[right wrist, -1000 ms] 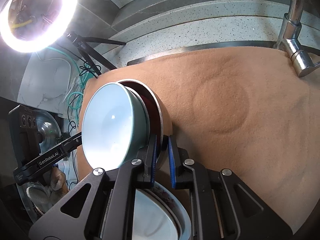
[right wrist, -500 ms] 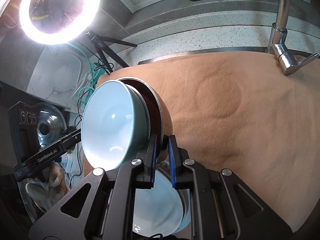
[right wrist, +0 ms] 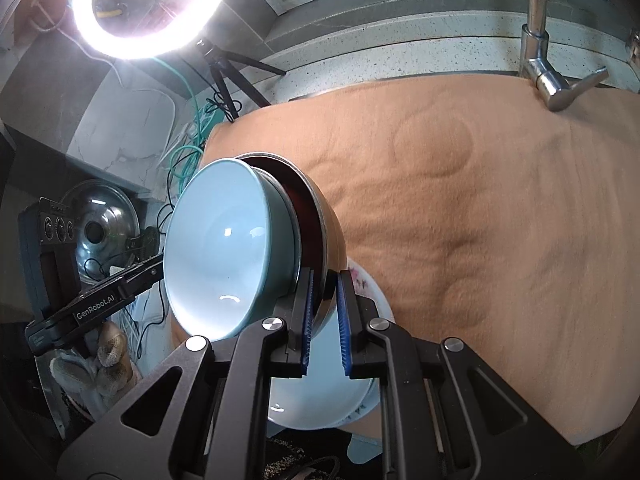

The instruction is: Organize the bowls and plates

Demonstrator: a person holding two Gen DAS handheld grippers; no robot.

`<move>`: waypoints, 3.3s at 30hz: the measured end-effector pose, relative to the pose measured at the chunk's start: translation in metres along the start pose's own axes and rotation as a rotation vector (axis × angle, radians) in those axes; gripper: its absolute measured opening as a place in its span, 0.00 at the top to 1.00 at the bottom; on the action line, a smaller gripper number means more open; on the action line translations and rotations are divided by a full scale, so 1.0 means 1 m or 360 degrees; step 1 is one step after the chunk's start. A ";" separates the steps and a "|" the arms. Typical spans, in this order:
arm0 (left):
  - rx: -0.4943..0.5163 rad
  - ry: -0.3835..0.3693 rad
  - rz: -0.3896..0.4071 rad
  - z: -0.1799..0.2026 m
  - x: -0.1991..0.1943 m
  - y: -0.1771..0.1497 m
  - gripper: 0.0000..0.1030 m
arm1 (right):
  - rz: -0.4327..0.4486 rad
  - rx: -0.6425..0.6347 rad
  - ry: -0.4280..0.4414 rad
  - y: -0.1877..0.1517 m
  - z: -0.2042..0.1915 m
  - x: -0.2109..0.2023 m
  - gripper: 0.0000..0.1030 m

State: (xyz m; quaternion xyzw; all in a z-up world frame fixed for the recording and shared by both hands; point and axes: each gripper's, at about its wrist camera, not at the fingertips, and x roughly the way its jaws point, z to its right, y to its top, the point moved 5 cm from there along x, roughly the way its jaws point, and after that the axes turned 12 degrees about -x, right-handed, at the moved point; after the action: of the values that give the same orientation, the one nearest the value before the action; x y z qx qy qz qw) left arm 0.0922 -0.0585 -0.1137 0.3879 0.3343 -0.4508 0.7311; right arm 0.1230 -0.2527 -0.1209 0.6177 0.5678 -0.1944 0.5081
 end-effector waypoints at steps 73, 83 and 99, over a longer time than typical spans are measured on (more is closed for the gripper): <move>0.0159 0.0161 0.0162 -0.023 -0.045 -0.102 0.87 | 0.0241 -0.0188 -0.0294 -0.093 -0.024 -0.049 0.47; 0.0317 0.0254 0.0390 -0.007 -0.068 -0.126 0.58 | 0.0539 -0.0321 -0.0446 -0.108 -0.048 -0.083 0.14; 0.0289 0.0287 0.0520 -0.002 -0.084 -0.136 0.38 | 0.0681 -0.0280 -0.0648 -0.129 -0.064 -0.108 0.05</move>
State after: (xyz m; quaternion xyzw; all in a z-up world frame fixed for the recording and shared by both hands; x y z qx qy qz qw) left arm -0.0642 -0.0631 -0.0804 0.5399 0.2890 -0.3181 0.7237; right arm -0.0451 -0.2740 -0.0588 0.6253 0.3258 -0.1529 0.6925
